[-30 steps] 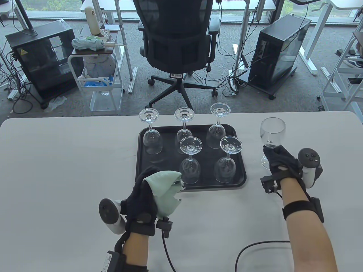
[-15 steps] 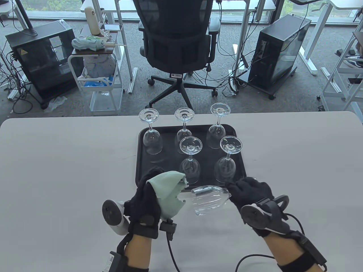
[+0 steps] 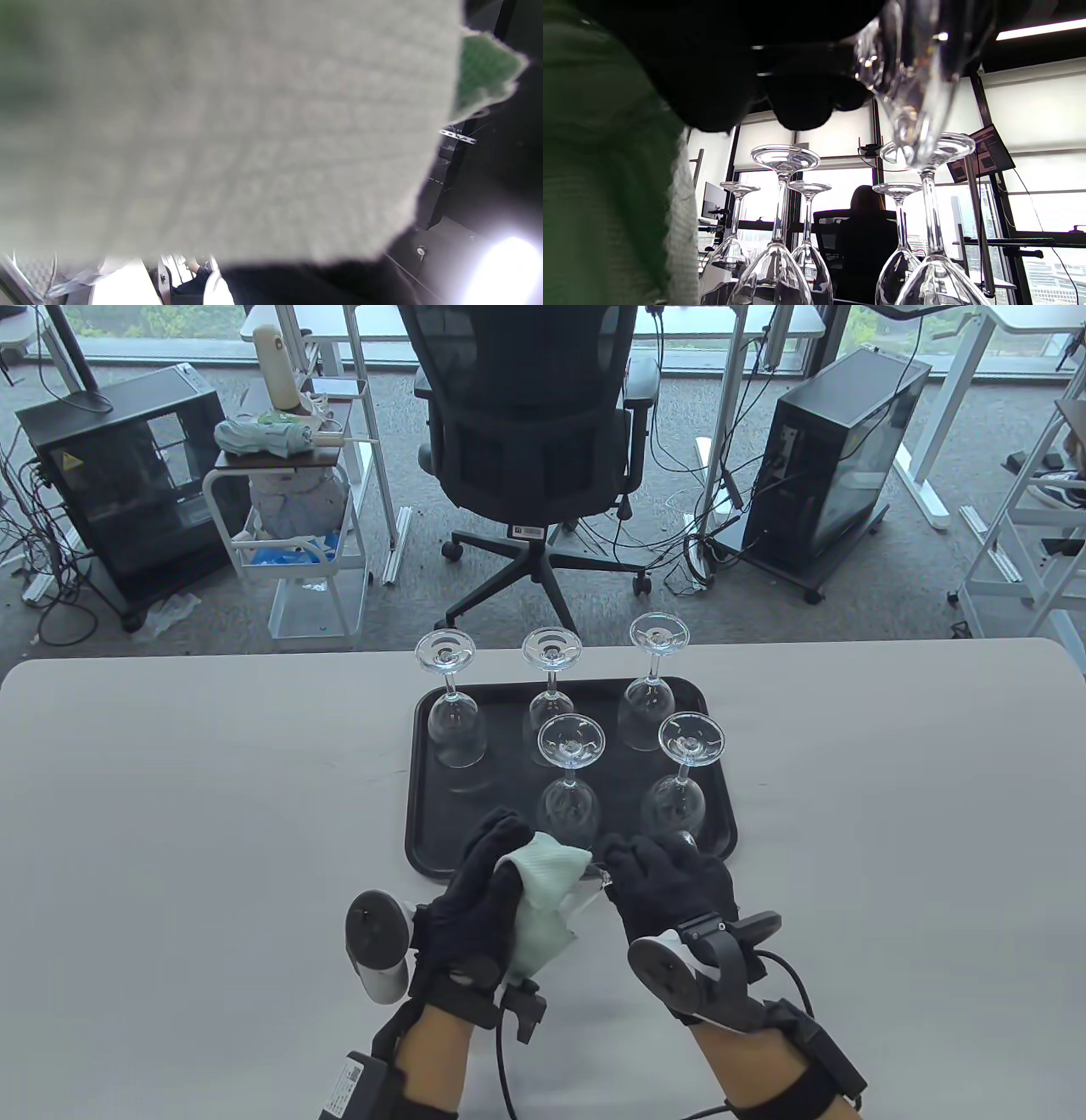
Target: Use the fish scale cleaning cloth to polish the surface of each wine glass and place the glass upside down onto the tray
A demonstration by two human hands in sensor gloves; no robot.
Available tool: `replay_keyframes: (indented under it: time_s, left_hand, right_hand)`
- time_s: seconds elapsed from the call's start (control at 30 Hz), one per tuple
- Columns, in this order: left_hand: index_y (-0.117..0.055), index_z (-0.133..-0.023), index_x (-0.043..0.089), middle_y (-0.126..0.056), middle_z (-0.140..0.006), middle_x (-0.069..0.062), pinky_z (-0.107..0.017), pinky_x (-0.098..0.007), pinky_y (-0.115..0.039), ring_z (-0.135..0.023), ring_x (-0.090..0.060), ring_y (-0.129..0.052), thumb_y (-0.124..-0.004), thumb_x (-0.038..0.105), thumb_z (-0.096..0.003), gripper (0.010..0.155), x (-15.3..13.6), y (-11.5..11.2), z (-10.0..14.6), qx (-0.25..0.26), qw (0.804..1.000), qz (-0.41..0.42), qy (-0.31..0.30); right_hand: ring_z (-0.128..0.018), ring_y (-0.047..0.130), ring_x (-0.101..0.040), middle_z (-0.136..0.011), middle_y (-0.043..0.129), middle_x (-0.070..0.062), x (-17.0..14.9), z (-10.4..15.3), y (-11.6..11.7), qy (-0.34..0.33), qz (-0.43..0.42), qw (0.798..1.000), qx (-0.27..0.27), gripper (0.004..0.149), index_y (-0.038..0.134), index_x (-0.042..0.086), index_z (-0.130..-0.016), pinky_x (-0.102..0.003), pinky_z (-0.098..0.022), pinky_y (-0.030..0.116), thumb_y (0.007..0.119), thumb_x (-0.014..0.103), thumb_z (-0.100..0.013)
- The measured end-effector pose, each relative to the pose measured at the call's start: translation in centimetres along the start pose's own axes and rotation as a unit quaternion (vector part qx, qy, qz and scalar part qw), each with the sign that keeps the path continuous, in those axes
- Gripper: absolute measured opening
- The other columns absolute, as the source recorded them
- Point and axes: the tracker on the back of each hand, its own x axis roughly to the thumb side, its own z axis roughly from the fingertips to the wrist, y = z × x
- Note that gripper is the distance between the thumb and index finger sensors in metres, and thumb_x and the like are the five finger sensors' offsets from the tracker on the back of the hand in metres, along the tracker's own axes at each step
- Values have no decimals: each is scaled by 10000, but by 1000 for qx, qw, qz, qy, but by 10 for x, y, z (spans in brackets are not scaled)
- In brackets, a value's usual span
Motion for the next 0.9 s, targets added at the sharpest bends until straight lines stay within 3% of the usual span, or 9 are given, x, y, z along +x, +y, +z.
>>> replay_keyframes:
  time_s: [0.07, 0.13, 0.3, 0.43, 0.5, 0.6, 0.7, 0.8, 0.9]
  left_hand:
    - [-583, -1066, 332, -488, -1169, -63, -597, -628, -745, -1017, -379, -598, -679, 649, -552, 611, 4, -2, 0, -11, 1000, -17, -4]
    - [-676, -1004, 300, -608, -1105, -68, -514, -603, -820, -949, -383, -703, -718, 621, -529, 575, 9, 1, 1, 30, 998, -51, -8]
    - [-681, -1004, 294, -622, -1100, -67, -503, -617, -818, -946, -396, -713, -703, 627, -547, 566, 9, 12, 2, 48, 999, -1, -8]
    - [-678, -1011, 289, -619, -1105, -70, -506, -619, -813, -948, -403, -710, -698, 624, -558, 563, 11, 15, 0, 23, 999, 39, -16]
    - [-688, -1005, 288, -633, -1100, -67, -495, -614, -822, -939, -402, -724, -702, 626, -554, 564, 13, 14, 1, 27, 999, 27, -17]
    - [-687, -1004, 295, -638, -1100, -58, -493, -606, -826, -939, -394, -730, -695, 633, -555, 563, 17, 13, 2, 24, 999, 8, -29]
    - [-679, -1009, 309, -619, -1112, -49, -504, -604, -819, -955, -382, -714, -692, 644, -550, 568, 18, 10, 2, 23, 999, 14, -33]
    - [-650, -1023, 333, -583, -1129, -42, -520, -591, -814, -975, -371, -691, -687, 669, -535, 593, 21, 7, 3, 29, 997, -1, -71]
    - [-664, -1012, 336, -610, -1115, -42, -492, -573, -837, -950, -370, -724, -683, 681, -528, 595, 23, 8, 3, 30, 997, -24, -68]
  right_hand:
    - [-794, 887, -291, -837, 935, -8, -7, 4, -1, -17, -8, 1000, -10, 555, 775, 353, -920, -475, -487, 809, 984, 435, -412]
    - [-898, 788, -324, -956, 837, -38, -18, 8, -2, -55, -92, 994, -23, 587, 719, 363, -959, -508, -528, 792, 965, 449, -433]
    - [-1021, 564, -374, -1117, 576, -80, -64, 13, -12, -19, -204, 974, -92, 746, 506, 372, -1058, -536, -663, 691, 885, 584, -450]
    - [-856, 831, -418, -1124, 538, -131, -89, 12, 5, -5, -397, 916, -57, 854, 408, 348, -1086, -521, -537, 813, 865, 643, -429]
    - [-710, 933, -408, -1045, 701, -121, -89, 12, 11, 8, -426, 903, -50, 851, 449, 350, -1079, -459, -425, 877, 883, 652, -413]
    - [-658, 910, -390, -995, 728, -111, -89, 13, 18, 20, -432, 901, -46, 805, 523, 342, -1061, -397, -388, 888, 856, 689, -416]
    - [-676, 858, -396, -988, 679, -140, -87, 16, 28, 76, -526, 846, -24, 764, 568, 316, -1045, -417, -402, 856, 822, 704, -437]
    - [-589, 878, -377, -946, 712, -159, -85, 19, 30, 138, -556, 820, -5, 791, 563, 281, -1057, -365, -328, 855, 724, 776, -461]
    - [-580, 869, -404, -946, 705, -183, -85, 19, 27, 129, -552, 824, 2, 809, 561, 270, -1063, -396, -319, 844, 710, 783, -455]
